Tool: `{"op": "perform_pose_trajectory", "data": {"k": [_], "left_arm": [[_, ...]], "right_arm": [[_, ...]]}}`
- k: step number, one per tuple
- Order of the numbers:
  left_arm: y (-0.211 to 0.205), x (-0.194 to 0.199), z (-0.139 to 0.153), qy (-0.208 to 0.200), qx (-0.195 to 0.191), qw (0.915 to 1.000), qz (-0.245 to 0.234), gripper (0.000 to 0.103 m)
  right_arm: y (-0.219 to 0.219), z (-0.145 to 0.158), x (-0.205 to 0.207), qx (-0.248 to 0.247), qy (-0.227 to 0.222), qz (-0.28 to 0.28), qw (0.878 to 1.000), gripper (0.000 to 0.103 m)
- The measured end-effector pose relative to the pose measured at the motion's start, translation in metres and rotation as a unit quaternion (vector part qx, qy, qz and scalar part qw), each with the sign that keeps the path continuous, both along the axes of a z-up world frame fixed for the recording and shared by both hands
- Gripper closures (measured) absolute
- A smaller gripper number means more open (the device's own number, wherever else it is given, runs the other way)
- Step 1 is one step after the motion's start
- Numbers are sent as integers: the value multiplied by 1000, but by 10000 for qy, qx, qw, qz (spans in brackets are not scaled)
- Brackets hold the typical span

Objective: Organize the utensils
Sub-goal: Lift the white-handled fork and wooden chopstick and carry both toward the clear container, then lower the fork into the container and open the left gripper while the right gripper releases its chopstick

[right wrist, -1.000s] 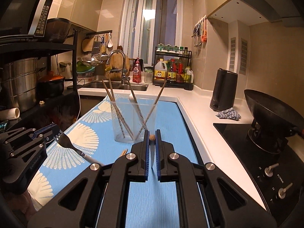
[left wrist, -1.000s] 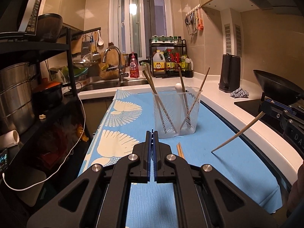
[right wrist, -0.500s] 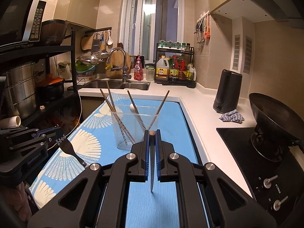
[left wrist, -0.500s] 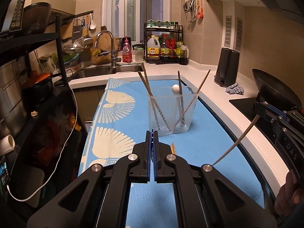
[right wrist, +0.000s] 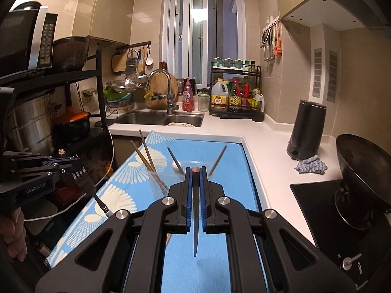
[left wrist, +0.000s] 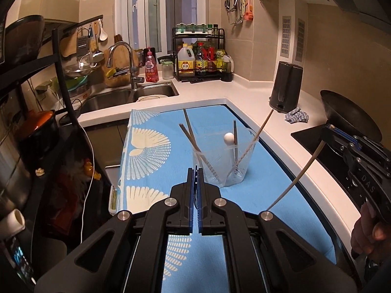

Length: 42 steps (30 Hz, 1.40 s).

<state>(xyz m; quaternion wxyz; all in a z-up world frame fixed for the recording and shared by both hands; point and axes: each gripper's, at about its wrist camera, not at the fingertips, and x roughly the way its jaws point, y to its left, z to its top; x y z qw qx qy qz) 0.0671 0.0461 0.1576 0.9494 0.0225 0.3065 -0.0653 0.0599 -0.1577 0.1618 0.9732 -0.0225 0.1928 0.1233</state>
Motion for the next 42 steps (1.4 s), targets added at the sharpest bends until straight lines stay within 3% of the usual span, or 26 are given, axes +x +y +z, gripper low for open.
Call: {"op": "perform_pose_trajectory", "data": {"k": [10,18,24,36,40,42], "left_arm": [[10,45,61,-264,-42,9996,-50,101],[1,95,80,-448,52,9990,51,101],[-19,135,53,-118,437,9990,0,101],[-48,177,-25,694,606,9955,-227,100],[-47,175,-20,592,496,9968,-217,77],[-44,171,-11,493,427,9976,-211,77]], "right_arm": [[4,60,51,230,-298,239,9990,97],[8,96,83,405,-649,215,9968,97],[21,71,118,129,-568,79,9983,97],[24,-1,166,130,371,151,9991,94],[21,-5,165,126,420,65,9990,77],[19,-3,163,130,414,32,9991,76]]}}
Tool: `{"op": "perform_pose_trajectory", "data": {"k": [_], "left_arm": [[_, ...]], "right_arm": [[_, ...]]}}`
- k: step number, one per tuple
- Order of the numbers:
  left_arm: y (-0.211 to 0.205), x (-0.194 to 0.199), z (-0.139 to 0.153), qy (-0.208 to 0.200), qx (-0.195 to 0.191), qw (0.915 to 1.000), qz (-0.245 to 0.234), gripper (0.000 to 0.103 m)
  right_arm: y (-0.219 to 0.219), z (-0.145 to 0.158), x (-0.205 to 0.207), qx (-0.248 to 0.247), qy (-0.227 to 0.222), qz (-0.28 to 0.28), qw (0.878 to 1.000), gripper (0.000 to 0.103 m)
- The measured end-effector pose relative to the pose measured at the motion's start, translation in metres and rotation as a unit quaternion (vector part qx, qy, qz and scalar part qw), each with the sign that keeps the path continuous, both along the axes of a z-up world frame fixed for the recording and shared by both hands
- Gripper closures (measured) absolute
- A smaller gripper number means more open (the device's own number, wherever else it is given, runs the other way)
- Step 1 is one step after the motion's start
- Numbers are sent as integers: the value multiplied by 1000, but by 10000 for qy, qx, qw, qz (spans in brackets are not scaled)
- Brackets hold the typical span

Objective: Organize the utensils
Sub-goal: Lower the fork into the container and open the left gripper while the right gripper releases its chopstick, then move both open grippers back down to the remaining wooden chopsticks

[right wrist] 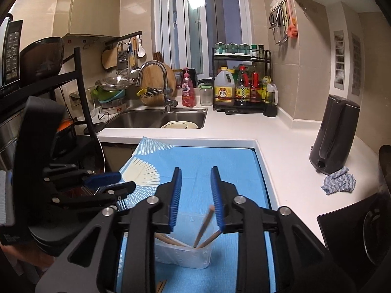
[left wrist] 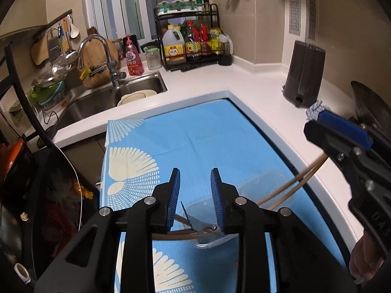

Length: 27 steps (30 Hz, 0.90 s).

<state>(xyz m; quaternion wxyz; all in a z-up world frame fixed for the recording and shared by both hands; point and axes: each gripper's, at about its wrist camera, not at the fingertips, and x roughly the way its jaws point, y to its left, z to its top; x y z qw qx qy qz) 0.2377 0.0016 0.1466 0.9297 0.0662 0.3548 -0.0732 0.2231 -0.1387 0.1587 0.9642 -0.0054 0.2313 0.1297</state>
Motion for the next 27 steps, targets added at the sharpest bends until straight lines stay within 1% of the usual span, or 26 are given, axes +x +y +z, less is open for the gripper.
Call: {"op": "perform_pose_trajectory", "data": {"k": [3,8,12,15,18,22,23,25,27], "left_arm": [[2,-5,11,-149,-118,9998,31,77],[14,-37,35,-521,-451,9976,98,77],[24,-74,41,-758,-684,9945,219,77],[30,-105,32,-894,-748,9927,310,77],[34,-134,11,-935,-798,9917,389,77],[40,-171,-25,-985,-864,9899,546,77],[41,-179,-36,-993,-857,9894,628,77],[46,-192,-56,-930,-919,9888,722,77],[49,-203,-72,-920,-951,9883,752,77]], "right_arm": [[-1,5,-5,-35,-52,-46,10000,76],[-4,25,-28,-80,-286,-83,9995,76],[-7,42,-65,-128,-623,-84,9979,76],[-11,42,-103,-110,-867,-90,9961,76],[-14,29,-139,-58,-963,-101,9953,76],[-15,-11,-179,57,-842,-269,9961,76],[-14,-23,-187,96,-760,-331,9965,78],[-8,-51,-199,106,-546,-278,9981,99],[-3,-77,-210,56,-443,-345,9984,99]]}}
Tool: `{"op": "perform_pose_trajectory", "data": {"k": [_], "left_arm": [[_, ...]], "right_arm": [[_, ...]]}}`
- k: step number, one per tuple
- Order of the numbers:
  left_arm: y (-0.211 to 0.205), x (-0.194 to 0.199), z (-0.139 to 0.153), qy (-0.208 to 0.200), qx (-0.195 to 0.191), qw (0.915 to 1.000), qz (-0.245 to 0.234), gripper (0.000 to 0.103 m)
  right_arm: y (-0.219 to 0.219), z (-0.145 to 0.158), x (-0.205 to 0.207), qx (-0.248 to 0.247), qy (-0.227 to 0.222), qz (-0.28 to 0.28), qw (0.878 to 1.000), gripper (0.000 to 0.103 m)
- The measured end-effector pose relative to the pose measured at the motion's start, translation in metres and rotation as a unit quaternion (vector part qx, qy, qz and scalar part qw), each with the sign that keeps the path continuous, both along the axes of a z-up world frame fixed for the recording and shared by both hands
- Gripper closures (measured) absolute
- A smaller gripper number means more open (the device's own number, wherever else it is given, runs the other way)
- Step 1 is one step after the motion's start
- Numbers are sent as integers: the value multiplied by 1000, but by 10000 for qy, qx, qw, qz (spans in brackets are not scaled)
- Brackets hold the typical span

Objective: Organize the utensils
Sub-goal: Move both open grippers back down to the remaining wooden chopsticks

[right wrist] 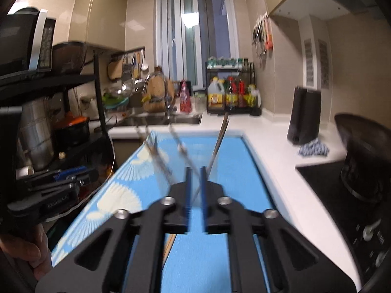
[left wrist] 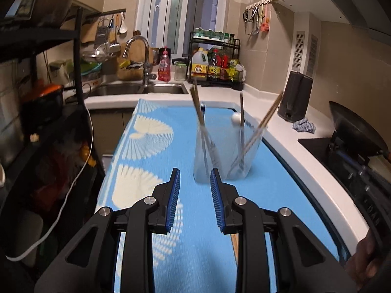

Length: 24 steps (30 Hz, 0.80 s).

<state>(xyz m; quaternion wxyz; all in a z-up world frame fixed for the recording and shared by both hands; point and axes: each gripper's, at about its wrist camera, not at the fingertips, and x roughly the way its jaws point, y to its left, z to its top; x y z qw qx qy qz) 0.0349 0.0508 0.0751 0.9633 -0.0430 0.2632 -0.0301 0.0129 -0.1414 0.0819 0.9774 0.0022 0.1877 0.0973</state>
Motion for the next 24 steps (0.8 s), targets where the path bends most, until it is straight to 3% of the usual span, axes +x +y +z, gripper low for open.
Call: {"op": "perform_pose_trajectory", "data": {"k": [8,13,16,24], "left_arm": [[14,-37,-52,233,76,9996,148,77],[26,-40,-63,404,-66,9986,329,77],[26,-43,-65,349,-70,9986,383,77],[22,-42,-71,408,-58,9987,312,77]], "right_arm": [[20,-82,-25,-102,849,136,9962,97],[28,-116,-27,-20,1349,198,9907,97],[32,-129,-24,73,1643,226,9861,97],[40,-139,-19,263,1912,347,9806,92]]}}
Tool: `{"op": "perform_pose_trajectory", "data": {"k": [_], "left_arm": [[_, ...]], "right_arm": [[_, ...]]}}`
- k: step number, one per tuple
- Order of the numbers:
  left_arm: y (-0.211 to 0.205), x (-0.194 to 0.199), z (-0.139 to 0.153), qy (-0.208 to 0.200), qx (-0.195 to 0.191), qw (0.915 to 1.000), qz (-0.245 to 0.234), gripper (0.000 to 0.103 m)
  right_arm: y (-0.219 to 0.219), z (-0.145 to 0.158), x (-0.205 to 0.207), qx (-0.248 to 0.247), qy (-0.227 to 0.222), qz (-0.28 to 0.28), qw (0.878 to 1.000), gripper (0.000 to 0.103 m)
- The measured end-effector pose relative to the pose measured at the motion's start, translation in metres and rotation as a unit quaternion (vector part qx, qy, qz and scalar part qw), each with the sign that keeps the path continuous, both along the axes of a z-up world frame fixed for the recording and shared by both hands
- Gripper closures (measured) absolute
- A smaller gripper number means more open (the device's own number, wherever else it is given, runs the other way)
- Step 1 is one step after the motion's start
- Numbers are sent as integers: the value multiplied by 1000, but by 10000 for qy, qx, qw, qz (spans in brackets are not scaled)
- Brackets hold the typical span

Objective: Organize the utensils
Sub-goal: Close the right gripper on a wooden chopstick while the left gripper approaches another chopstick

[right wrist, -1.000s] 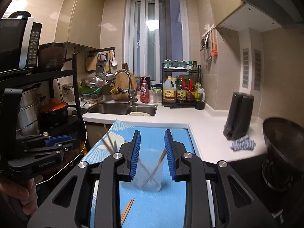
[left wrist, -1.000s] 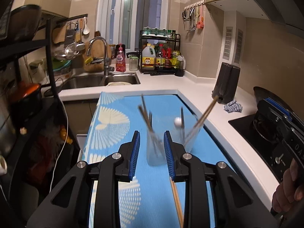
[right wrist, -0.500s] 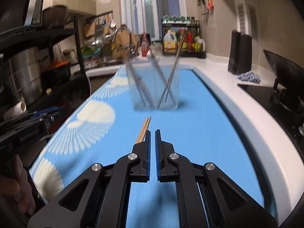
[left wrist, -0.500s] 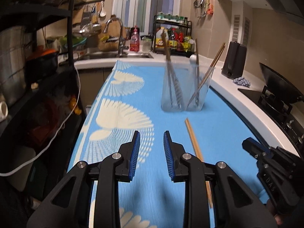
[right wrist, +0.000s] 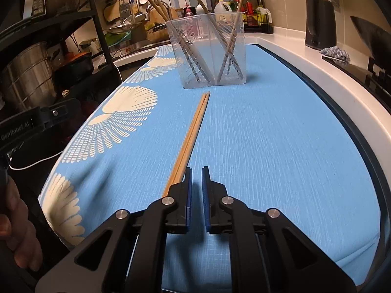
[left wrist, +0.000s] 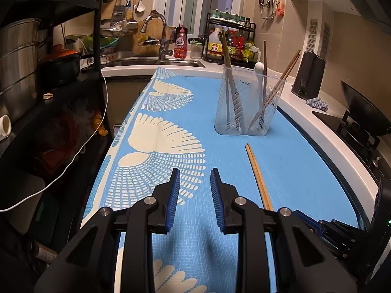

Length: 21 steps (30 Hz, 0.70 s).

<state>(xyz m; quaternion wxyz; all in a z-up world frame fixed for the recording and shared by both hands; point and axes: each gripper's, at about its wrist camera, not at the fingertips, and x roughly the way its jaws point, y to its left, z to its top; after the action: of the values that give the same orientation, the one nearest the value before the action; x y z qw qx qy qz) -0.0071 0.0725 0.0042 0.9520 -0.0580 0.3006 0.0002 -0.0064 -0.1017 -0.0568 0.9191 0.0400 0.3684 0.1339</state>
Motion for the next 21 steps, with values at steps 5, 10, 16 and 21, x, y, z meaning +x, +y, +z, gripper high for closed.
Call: {"op": "perform_pose_trajectory", "data": {"k": [5,10,16,21], "left_arm": [[0,1,-2,36,4,10000,-30,77],[0,0,-3,24,24,10000,-42,77],[-1,1,-3,34,29,10000,-64,77],[-1,1,-5,78,44,9999,-62,77]], "right_arm": [[10,-1,2,-29,75,123,9999,89],[14,-7,3,-307,204,58,9993,88],[21,-10,2,-460,264,167,9985,88],[19,-9,-1,-606,181,87,9980,93]]}}
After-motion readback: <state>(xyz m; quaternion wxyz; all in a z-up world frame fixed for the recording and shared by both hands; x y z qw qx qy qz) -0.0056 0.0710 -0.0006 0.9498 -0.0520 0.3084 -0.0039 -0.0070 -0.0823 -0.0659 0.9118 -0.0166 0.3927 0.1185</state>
